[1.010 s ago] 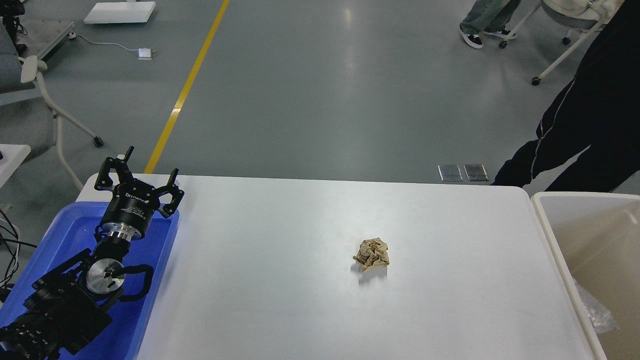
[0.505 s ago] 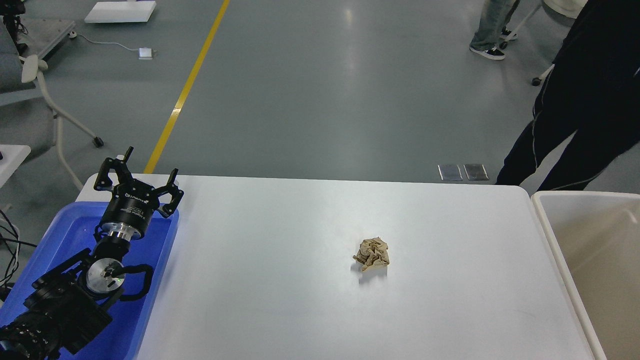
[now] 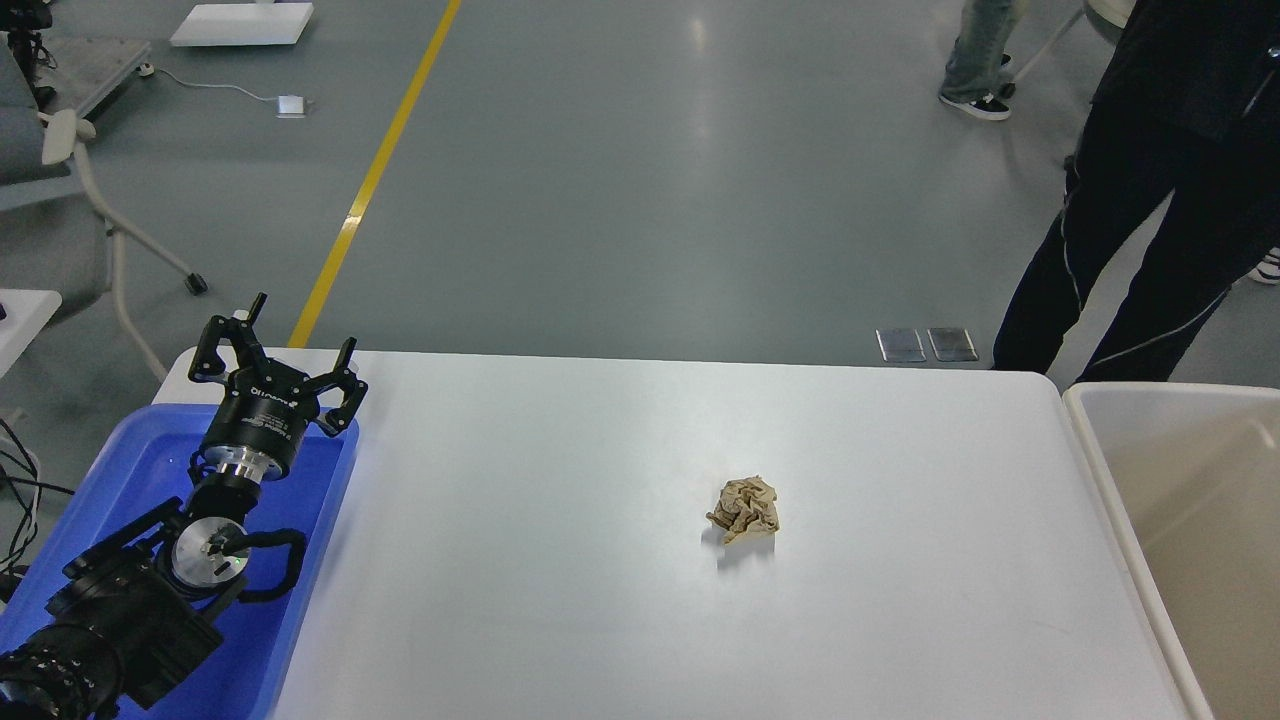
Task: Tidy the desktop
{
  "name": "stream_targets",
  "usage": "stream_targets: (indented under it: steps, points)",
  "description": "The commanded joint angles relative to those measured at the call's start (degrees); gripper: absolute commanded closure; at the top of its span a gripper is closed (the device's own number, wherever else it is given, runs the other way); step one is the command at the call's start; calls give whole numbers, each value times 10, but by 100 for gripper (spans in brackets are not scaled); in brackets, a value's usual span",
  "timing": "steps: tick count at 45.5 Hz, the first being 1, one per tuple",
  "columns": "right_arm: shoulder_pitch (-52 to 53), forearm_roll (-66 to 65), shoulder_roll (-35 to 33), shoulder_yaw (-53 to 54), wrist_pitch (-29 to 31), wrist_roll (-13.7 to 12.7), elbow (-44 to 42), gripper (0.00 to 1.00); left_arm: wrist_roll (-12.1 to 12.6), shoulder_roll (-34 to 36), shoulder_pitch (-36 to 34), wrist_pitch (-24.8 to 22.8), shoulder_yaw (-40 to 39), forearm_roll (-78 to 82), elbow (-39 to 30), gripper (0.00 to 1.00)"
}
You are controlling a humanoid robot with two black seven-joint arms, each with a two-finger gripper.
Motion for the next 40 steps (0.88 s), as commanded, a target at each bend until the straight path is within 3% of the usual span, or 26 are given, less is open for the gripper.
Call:
stream_targets:
  steps: [1, 13, 21, 29, 40]
  points:
    - [-52, -2, 12, 174, 2, 7, 114, 0, 0, 0, 0, 0, 0, 1, 0, 0]
    - [-156, -2, 70, 286, 5, 7, 176, 0, 0, 0, 0, 0, 0, 0, 0, 0]
    - [-241, -12, 136, 399, 48, 7, 227, 0, 0, 0, 0, 0, 0, 1, 0, 0]
    - [-278, -13, 172, 404, 66, 7, 229, 0, 0, 0, 0, 0, 0, 0, 0, 0]
    - [-275, -12, 163, 386, 81, 7, 224, 0, 0, 0, 0, 0, 0, 0, 0, 0]
